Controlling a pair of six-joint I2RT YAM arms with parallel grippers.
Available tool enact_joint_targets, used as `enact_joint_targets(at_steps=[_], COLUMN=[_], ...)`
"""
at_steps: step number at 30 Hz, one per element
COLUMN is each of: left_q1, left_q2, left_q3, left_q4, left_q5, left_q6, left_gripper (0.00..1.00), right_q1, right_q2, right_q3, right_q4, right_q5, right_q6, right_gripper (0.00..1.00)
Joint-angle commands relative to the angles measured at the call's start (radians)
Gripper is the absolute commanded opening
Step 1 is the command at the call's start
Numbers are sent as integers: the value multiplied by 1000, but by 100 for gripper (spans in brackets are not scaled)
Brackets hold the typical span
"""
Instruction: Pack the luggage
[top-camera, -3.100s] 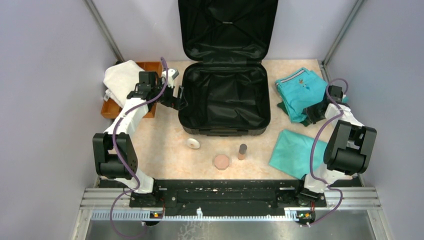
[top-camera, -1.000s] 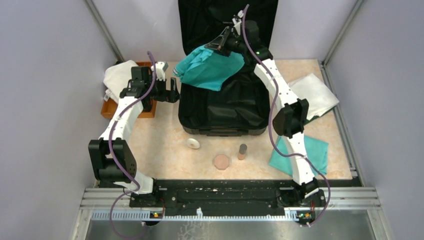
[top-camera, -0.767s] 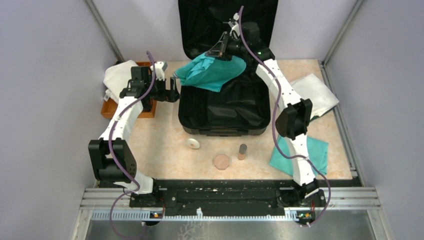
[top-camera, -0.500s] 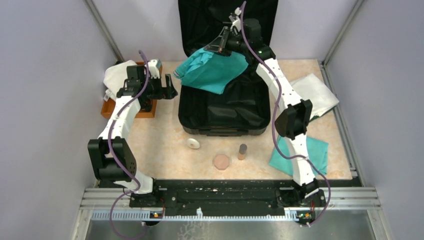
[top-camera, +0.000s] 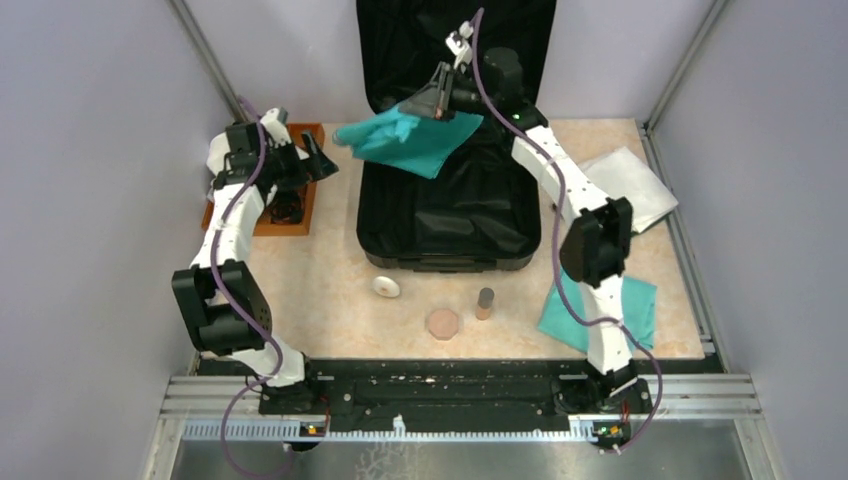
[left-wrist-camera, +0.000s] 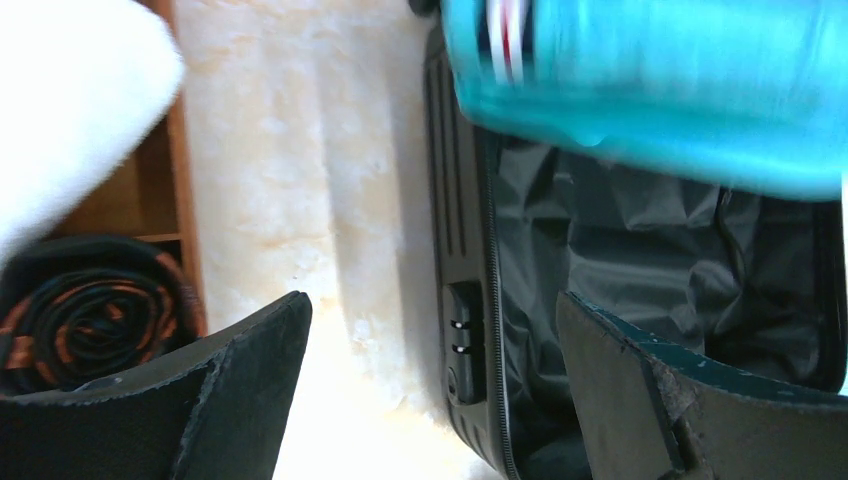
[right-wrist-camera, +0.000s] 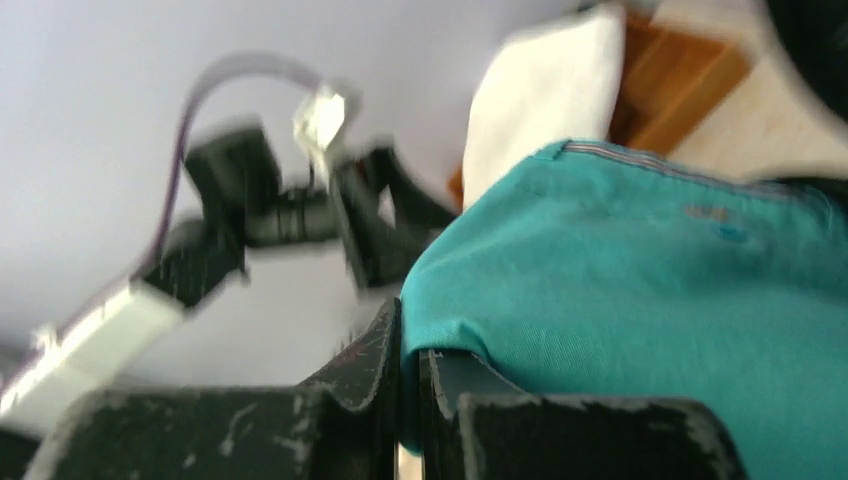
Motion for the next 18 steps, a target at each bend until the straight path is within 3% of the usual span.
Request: enact_joint_targets(at_steps=[1, 4, 8, 11, 12, 14, 18], left_q1=[41, 42, 41, 23, 9, -37, -153], left_q2=[-95, -138, -173, -170, -165, -153, -113], left_q3=[-16, -65, -104, -103, -100, -91, -64], left_q4=[85, 123, 150, 145, 138, 130, 122], left_q5=[40, 12, 40, 96, 102, 100, 69], left_q6=[-45, -11, 47, 79, 90, 120, 169], left_gripper=[98, 98, 98, 98, 98, 98, 98], right_q1=[46, 44, 37, 9, 1, -18, -81], right_q2=[-374, -498, -658, -744, -767, -796, -817], right_q3=[-322, -551, -965, -1138, -1166, -1179, -1081], right_q4=[-80, -374, -417, -421, -430, -467, -600], right_q5=[-258, -103, 132, 275, 310, 361, 423], right_q6=[-287, -503, -481, -423, -416, -418, -422], right_gripper=[0, 0, 0, 4, 28, 55, 83])
